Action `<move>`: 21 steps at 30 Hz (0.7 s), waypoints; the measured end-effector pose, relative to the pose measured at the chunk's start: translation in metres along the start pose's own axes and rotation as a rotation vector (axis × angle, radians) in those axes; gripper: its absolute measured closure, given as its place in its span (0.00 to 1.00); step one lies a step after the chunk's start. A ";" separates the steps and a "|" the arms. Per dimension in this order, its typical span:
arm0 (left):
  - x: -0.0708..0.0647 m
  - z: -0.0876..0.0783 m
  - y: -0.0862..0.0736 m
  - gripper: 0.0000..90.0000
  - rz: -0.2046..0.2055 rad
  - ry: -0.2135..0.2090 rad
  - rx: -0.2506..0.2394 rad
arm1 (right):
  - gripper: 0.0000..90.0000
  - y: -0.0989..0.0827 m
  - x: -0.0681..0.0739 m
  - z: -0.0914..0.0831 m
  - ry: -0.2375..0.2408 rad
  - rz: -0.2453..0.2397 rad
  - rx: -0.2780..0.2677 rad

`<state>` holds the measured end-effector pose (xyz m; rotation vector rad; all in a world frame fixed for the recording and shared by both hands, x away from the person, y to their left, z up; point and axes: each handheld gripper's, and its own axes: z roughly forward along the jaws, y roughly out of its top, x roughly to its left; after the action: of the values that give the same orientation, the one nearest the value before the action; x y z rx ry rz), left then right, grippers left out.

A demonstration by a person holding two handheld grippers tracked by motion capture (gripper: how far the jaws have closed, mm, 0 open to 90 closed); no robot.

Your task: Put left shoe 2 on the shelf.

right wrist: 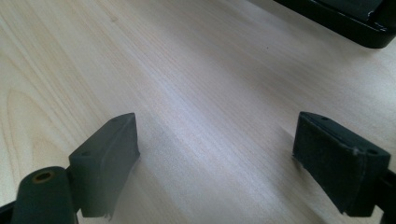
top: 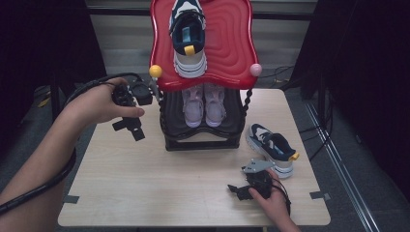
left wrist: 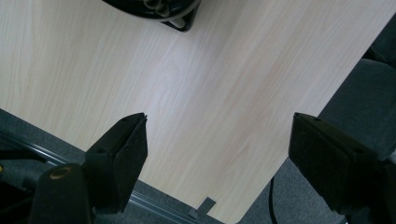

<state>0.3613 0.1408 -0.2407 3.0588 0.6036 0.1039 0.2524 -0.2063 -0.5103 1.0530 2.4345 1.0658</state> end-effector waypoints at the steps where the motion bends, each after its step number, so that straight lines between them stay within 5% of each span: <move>1: 0.000 0.003 -0.001 0.22 0.000 -0.004 0.003 | 0.15 0.000 0.000 0.000 0.000 0.000 0.000; 21: 0.000 0.079 -0.014 0.22 -0.037 -0.057 0.021 | 0.15 0.000 0.000 0.000 0.000 0.000 -0.002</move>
<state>0.3614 0.1525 -0.3201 3.0574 0.6624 0.0103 0.2525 -0.2062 -0.5105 1.0528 2.4323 1.0680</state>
